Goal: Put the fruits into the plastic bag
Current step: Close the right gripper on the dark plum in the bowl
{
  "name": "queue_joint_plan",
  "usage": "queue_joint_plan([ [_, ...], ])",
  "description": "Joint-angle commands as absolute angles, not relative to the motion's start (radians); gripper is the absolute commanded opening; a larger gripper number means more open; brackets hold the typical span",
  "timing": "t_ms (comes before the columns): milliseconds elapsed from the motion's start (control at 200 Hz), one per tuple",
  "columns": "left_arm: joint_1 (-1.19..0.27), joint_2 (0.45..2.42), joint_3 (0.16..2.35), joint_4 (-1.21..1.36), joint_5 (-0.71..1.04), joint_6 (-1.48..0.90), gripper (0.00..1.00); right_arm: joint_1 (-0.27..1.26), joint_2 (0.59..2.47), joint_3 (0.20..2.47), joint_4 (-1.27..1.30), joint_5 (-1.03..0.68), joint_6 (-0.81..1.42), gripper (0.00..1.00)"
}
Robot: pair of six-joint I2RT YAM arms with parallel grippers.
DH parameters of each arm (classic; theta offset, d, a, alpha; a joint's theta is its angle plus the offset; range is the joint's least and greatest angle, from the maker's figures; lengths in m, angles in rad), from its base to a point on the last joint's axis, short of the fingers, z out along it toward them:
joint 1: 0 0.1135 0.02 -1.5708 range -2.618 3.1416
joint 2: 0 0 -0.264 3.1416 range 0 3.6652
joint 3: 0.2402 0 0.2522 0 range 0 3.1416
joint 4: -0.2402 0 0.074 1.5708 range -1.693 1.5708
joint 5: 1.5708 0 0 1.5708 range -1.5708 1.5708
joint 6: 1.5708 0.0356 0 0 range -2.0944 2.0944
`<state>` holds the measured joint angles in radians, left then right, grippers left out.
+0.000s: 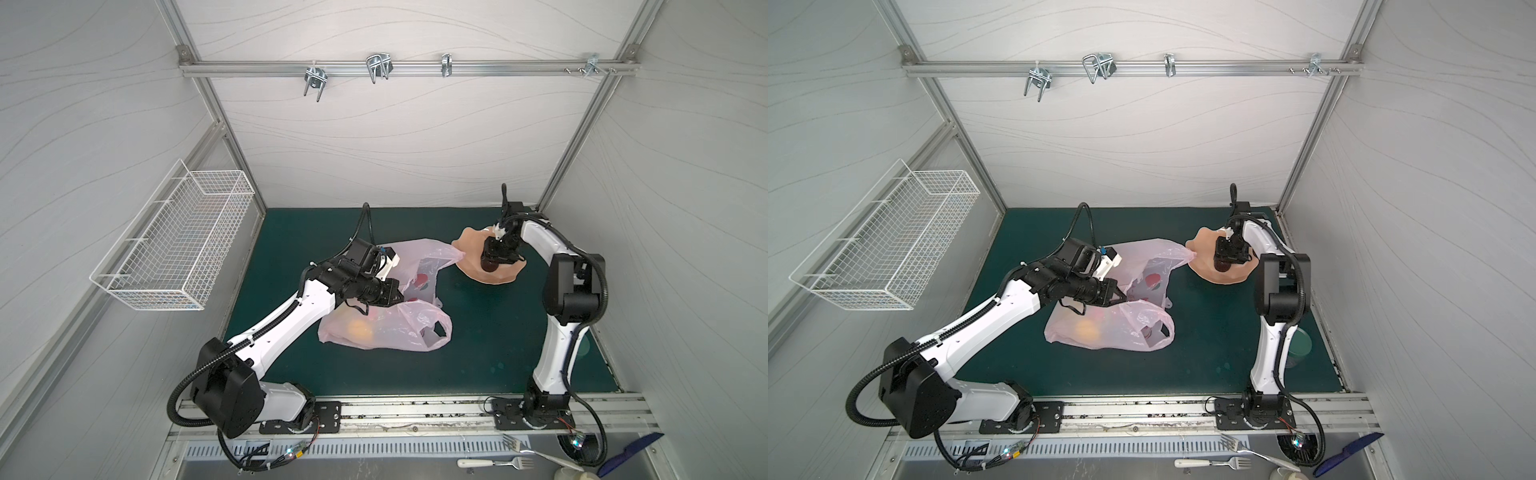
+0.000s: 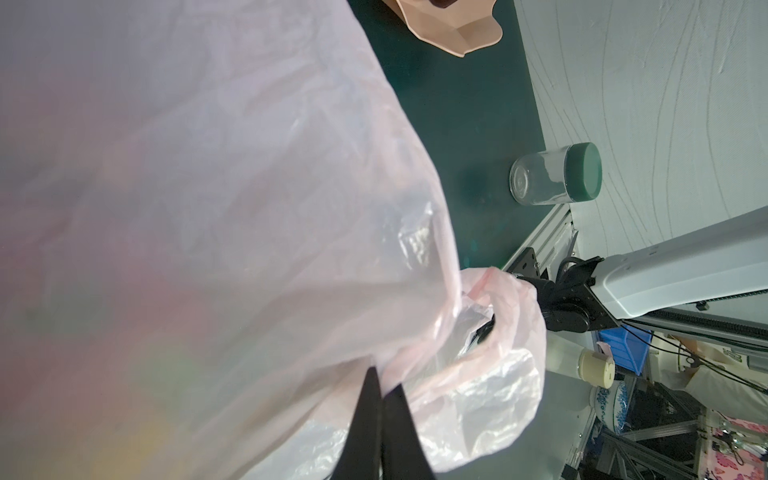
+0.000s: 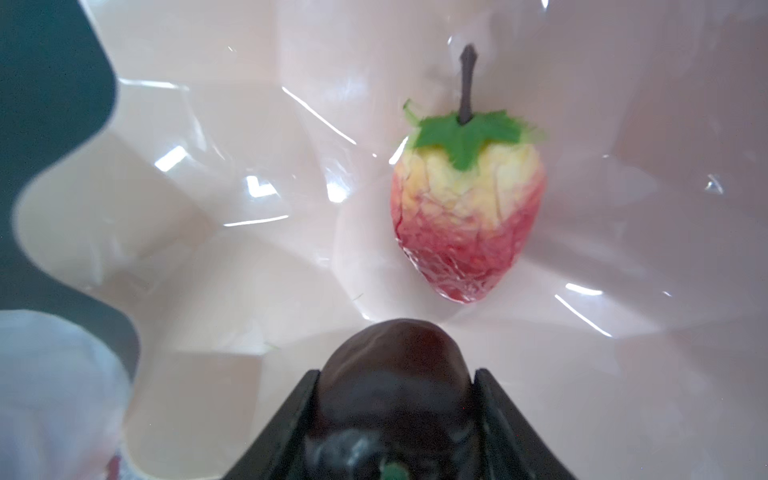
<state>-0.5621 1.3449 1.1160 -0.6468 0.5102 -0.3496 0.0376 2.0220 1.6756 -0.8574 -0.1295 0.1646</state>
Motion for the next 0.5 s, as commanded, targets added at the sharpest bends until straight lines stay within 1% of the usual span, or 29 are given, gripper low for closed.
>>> queue_joint_plan([
  [0,-0.566,1.332,1.130,-0.638,0.501,-0.330,0.00,-0.011,1.922,1.681,-0.856,-0.251,0.218,0.39],
  [130,-0.565,1.342,1.141,-0.629,0.502,-0.334,0.00,-0.041,1.899,1.658,-0.835,-0.330,0.243,0.39],
  [300,-0.565,1.352,1.153,-0.626,0.503,-0.333,0.00,-0.059,1.872,1.625,-0.815,-0.386,0.261,0.39],
  [495,-0.565,1.361,1.159,-0.628,0.507,-0.328,0.00,-0.075,1.775,1.472,-0.724,-0.524,0.356,0.38],
])
